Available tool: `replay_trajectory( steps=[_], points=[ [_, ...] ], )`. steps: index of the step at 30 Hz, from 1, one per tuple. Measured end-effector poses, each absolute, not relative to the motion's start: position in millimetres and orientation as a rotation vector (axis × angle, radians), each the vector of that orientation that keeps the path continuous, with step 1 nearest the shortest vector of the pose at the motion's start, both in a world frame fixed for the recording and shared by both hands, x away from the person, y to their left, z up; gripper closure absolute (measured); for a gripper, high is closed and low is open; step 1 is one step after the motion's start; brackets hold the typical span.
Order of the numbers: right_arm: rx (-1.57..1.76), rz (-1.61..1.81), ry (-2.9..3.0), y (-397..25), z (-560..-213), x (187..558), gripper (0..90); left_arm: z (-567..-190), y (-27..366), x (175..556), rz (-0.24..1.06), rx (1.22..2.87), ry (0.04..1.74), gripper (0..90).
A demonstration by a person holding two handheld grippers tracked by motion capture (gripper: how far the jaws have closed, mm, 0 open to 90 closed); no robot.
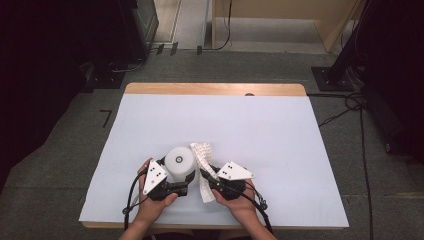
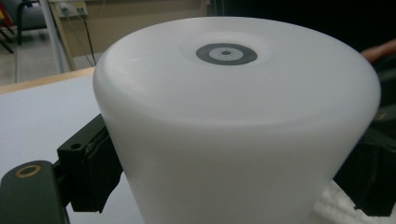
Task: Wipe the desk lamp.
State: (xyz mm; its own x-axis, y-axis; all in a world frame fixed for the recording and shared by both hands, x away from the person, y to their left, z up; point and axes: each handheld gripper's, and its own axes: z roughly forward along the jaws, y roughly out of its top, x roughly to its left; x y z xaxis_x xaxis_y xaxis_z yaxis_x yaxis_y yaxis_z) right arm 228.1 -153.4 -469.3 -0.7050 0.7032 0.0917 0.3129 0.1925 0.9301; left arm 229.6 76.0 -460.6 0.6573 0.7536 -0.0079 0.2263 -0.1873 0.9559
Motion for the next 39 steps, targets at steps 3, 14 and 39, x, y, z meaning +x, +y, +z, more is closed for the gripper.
replay_trajectory(
  steps=[3, 14, 39],
  points=[
    [0.913, 1.542, 2.075, -155.1, -457.8, 222.8, 74.1, -464.3, 72.2, 230.1, 0.572, 1.765, 0.782, 8.6],
    [0.937, 1.497, 2.164, -151.1, -471.4, 228.1, 73.9, -456.8, 79.6, 229.6, 0.574, 1.725, 0.755, 8.6],
    [0.903, 1.571, 2.085, -159.6, -452.4, 224.9, 73.9, -466.6, 72.7, 231.3, 0.569, 1.778, 0.72, 8.6]
  ],
)
